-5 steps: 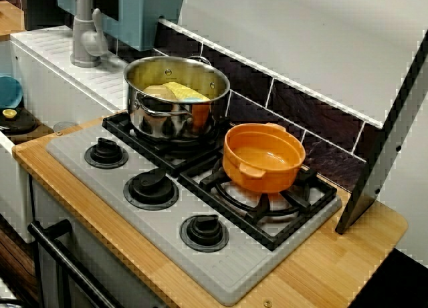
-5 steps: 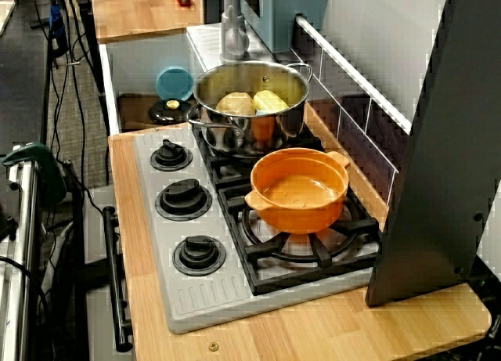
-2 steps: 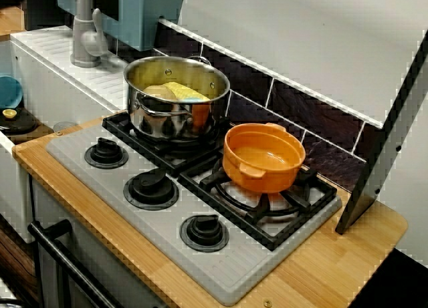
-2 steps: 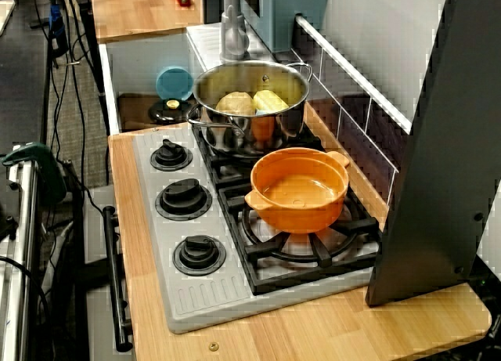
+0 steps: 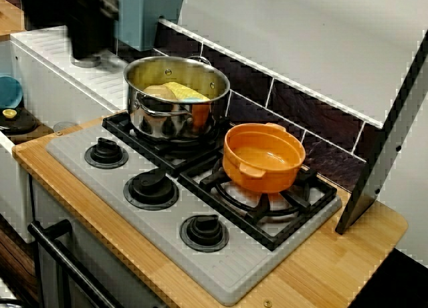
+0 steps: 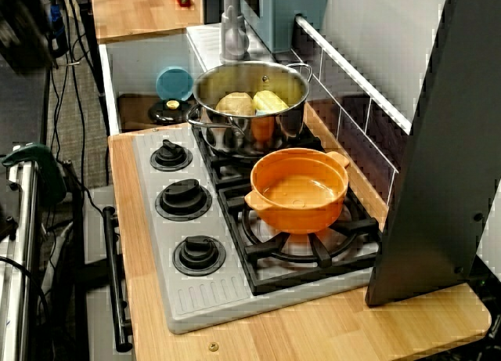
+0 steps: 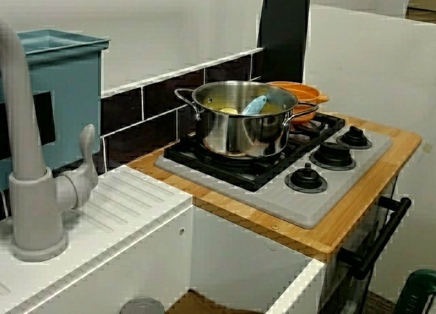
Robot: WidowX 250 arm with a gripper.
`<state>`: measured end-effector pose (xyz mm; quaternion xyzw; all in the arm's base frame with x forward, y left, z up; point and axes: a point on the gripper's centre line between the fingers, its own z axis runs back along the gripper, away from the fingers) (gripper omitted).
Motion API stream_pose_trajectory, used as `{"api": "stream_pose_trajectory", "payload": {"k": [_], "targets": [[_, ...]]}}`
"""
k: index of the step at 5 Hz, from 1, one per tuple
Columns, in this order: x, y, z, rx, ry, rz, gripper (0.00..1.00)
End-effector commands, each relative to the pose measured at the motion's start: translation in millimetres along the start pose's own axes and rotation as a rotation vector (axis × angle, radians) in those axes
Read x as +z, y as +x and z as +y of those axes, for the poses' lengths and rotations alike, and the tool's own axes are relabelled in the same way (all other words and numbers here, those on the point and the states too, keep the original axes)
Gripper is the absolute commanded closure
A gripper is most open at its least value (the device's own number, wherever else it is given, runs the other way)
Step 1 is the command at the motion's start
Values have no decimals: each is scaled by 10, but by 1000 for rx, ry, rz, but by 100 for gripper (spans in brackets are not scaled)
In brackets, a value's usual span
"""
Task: Lift pot from stove
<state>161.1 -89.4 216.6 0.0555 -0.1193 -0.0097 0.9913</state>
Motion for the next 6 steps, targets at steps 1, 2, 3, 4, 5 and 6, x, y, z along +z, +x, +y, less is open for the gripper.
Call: {"api": "stream_pose_trajectory", "payload": {"k": [1, 2, 3, 4, 5, 6], "targets": [[-194, 545, -260, 39, 30, -7, 0], [-264, 777, -277, 47, 26, -7, 0], [-278, 953, -313, -17, -16, -23, 0], [-362, 1092, -367, -50, -44, 8, 0], [-384, 1231, -473, -87, -64, 13, 0], [-404, 1368, -559, -90, -65, 6, 0]]}}
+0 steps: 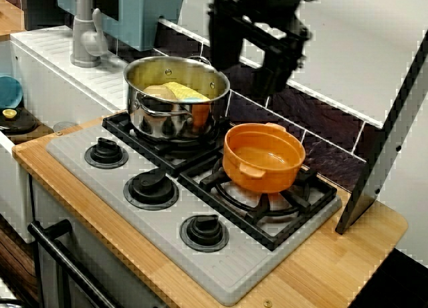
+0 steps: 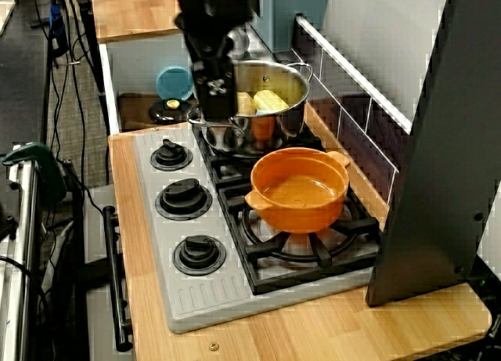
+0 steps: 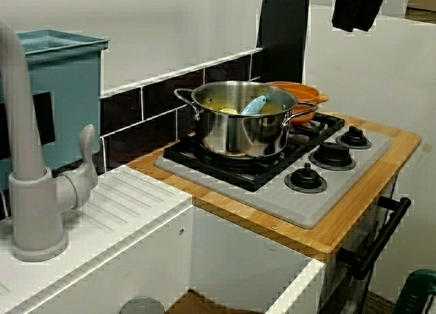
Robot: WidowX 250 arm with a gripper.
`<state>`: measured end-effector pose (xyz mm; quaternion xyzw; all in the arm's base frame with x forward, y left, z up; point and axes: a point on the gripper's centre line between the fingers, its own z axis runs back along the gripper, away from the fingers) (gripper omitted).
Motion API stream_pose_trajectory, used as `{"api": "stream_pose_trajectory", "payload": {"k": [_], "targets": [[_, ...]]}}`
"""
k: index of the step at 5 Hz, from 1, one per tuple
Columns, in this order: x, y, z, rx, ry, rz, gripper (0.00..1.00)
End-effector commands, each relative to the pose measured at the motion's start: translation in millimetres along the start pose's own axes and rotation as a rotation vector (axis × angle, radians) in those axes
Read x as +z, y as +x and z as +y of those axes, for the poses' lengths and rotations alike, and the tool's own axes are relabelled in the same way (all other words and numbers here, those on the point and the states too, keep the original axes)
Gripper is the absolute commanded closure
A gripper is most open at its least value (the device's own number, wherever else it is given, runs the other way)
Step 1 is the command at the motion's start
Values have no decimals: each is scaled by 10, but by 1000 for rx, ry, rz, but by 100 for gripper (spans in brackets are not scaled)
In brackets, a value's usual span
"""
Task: Lift pot from stove
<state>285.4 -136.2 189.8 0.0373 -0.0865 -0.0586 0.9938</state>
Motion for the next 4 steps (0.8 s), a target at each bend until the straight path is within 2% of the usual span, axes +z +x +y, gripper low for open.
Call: {"api": "stream_pose_trajectory", "payload": {"k": [1, 2, 3, 4], "targets": [[18, 362, -94, 11, -8, -48, 0], [-92, 483, -102, 18, 1, -38, 0], [-116, 530, -105, 19, 6, -19, 0], [-116, 530, -105, 19, 6, -19, 0]]}}
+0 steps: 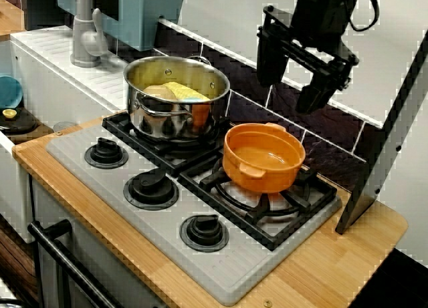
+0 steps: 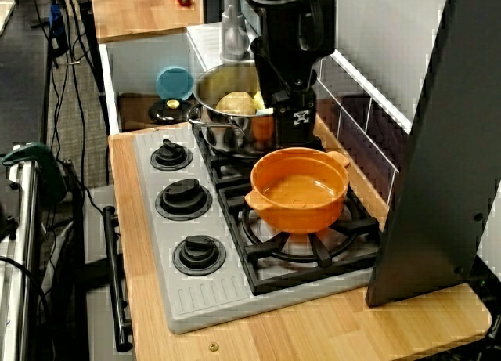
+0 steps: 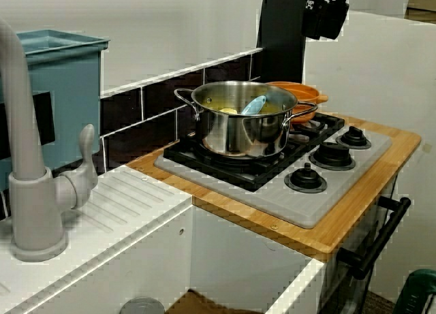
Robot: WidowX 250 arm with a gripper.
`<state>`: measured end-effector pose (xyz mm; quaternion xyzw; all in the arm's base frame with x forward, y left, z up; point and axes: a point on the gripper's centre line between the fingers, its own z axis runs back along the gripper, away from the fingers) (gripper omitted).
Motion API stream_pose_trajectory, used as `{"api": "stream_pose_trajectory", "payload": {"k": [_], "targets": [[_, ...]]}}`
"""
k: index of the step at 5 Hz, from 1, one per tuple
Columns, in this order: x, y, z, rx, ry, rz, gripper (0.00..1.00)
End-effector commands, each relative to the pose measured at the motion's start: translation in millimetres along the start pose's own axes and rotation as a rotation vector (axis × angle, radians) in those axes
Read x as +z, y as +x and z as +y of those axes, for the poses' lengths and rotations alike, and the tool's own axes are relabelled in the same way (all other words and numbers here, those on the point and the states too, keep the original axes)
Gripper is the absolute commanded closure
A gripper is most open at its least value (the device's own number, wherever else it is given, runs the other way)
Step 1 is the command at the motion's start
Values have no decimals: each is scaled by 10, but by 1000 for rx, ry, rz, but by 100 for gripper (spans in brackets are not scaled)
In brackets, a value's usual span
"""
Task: Lift pot from stove
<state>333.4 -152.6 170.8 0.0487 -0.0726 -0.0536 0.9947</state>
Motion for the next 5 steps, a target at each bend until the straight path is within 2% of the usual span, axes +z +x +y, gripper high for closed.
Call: {"api": "stream_pose_trajectory", "payload": {"k": [1, 3, 4, 5], "targets": [[146, 68, 23, 13, -16, -48, 0], [146, 68, 23, 13, -16, -48, 0], [-37, -4, -48, 10, 10, -40, 0], [-161, -35, -95, 12, 20, -53, 0]]}}
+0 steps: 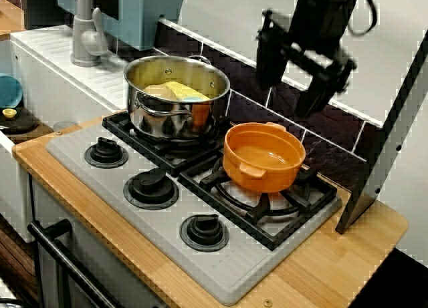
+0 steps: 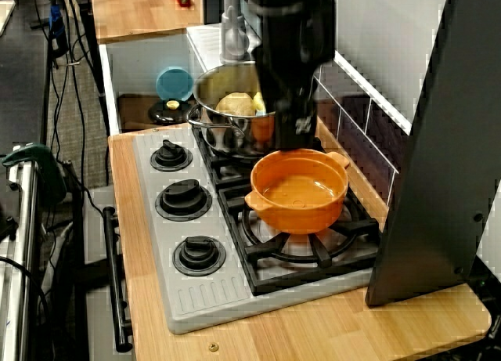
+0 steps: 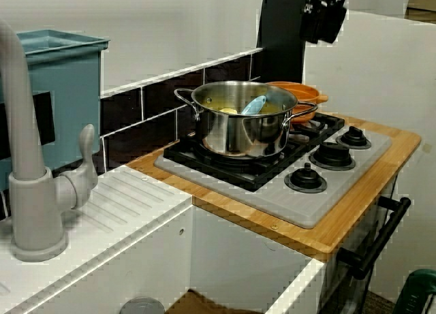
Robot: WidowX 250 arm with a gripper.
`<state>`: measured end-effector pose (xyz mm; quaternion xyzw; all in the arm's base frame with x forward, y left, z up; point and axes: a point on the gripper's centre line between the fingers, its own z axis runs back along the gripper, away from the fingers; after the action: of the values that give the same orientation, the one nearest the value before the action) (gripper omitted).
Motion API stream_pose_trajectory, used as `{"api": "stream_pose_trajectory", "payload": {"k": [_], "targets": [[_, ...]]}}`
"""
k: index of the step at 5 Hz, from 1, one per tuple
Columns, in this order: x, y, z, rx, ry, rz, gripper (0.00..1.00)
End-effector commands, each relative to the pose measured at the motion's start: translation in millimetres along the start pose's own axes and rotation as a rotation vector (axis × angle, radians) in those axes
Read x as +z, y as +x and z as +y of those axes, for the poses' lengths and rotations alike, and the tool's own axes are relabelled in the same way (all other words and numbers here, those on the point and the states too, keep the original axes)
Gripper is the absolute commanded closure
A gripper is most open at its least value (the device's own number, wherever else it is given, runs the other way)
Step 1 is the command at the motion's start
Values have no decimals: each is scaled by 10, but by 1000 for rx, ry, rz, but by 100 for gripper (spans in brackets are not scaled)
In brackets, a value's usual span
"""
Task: Lift pot from stove
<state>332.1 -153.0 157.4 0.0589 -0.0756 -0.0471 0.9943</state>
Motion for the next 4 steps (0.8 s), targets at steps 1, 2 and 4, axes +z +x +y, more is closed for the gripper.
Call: {"api": "stream_pose_trajectory", "payload": {"k": [1, 2, 4], "targets": [[-185, -21, -109, 6, 17, -78, 0], [-251, 13, -153, 11, 11, -83, 0], [-458, 280, -293, 15, 22, -51, 0]]}}
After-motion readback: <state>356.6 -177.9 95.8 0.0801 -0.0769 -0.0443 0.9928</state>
